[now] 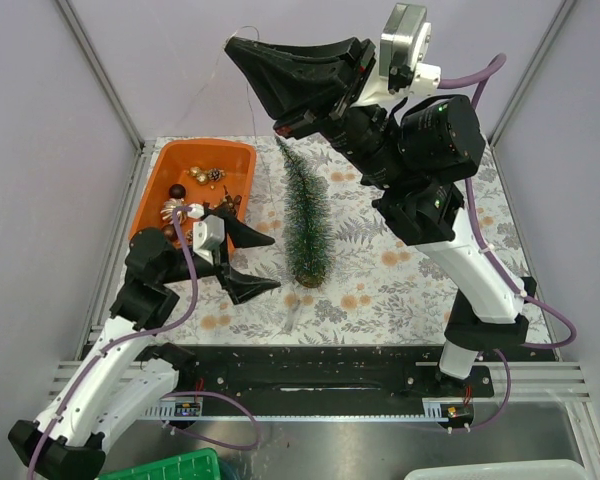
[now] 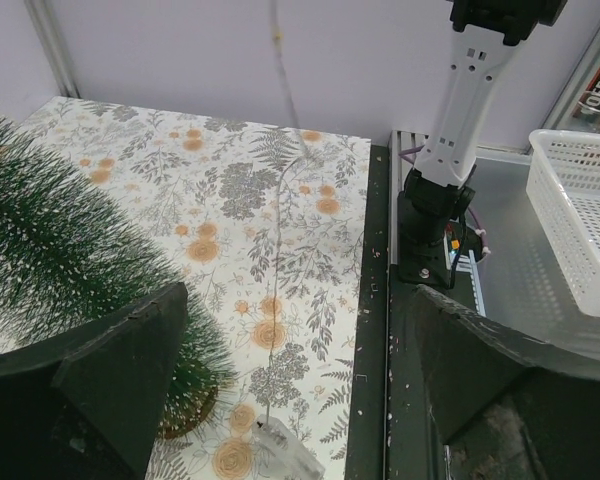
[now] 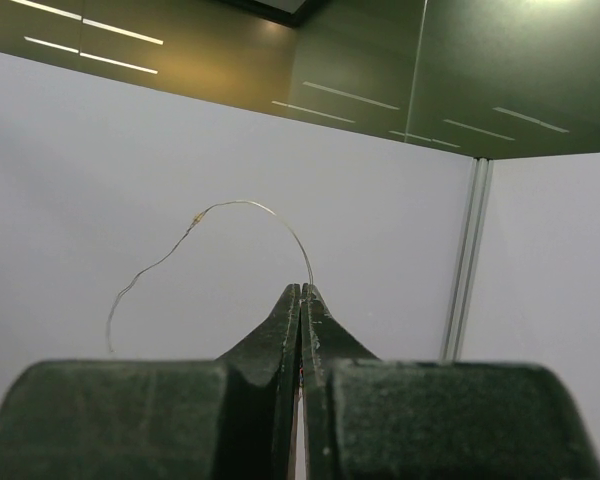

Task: Decorate the small christmas tree

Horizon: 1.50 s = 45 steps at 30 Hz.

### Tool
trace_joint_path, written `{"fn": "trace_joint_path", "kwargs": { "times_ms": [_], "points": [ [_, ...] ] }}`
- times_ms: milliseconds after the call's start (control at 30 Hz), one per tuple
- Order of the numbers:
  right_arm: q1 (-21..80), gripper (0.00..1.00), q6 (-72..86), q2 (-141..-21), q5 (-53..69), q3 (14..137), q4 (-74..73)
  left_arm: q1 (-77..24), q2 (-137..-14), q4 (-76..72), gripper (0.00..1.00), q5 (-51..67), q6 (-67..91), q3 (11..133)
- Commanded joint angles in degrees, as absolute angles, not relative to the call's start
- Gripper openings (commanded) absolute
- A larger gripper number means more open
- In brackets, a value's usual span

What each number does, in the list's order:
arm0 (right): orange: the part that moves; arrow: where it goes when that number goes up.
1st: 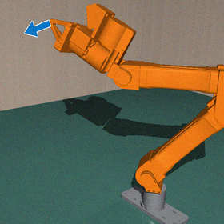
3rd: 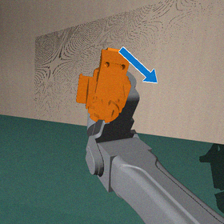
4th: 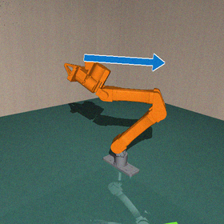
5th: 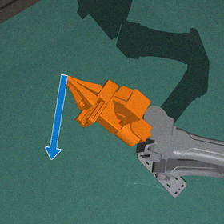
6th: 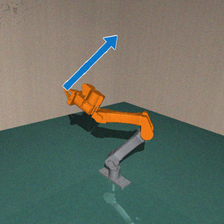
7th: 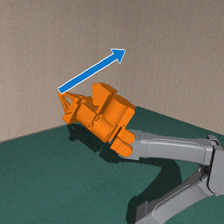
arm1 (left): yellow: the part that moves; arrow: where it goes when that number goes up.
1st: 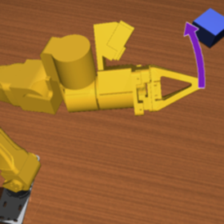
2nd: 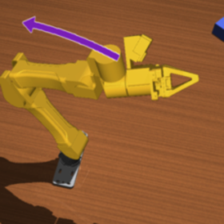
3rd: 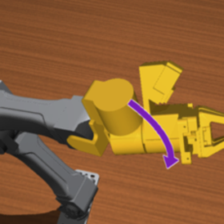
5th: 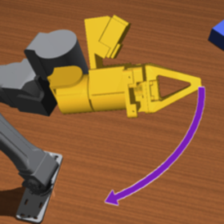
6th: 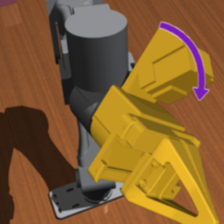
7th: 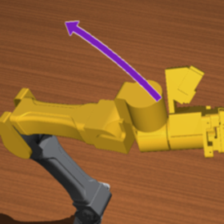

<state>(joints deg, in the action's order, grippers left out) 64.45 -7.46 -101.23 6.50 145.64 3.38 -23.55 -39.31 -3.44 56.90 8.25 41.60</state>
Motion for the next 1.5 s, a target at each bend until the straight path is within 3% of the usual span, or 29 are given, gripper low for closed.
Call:
{"fn": "trace_joint_path", "kwargs": {
  "times_ms": [0, 233, 433, 500, 567, 633, 700, 833, 1467],
  "points": [
    [64.07, 0.0, -5.63, -100.2, 8.7, 145.55, 5.27, -25.13, -40.51, -8.52, 0.96, 54.14, 8.79, 41.92],
    [64.07, 0.0, -5.36, -100.28, 9.32, 144.93, 5.54, -26.8, -42.45, -8.7, 0.89, 55.2, 6.16, 42.19],
    [64.07, 0.0, -3.87, -100.81, 10.37, 145.28, 6.5, -27.77, -43.59, -9.23, 0.91, 53.44, 5.71, 42.45],
    [64.07, 0.0, -3.34, -101.25, 10.98, 145.89, 6.77, -28.12, -44.12, -9.23, 0.86, 53.61, 5.36, 42.71],
    [64.07, 0.0, -2.9, -101.77, 11.34, 146.86, 6.77, -28.47, -44.91, -9.14, 0.74, 54.75, 4.92, 43.07],
    [64.07, 0.0, -2.81, -102.13, 11.51, 147.74, 6.68, -28.91, -45.35, -8.53, 0.55, 56.33, 3.7, 43.24],
    [64.07, 0.0, -3.25, -102.39, 11.69, 148.53, 6.68, -29.0, -45.09, -7.83, 0.25, 56.43, 2.99, 42.63],
    [64.16, 0.0, -5.0, -101.78, 11.43, 149.15, 5.54, -29.0, -43.34, -6.77, 0.0, 55.2, 1.32, 40.52],
    [64.16, 0.0, -11.78, -94.31, 8.18, 143.26, 6.15, -28.48, -39.29, 2.55, 0.0, 52.56, -12.04, 36.65]
  ]
}}
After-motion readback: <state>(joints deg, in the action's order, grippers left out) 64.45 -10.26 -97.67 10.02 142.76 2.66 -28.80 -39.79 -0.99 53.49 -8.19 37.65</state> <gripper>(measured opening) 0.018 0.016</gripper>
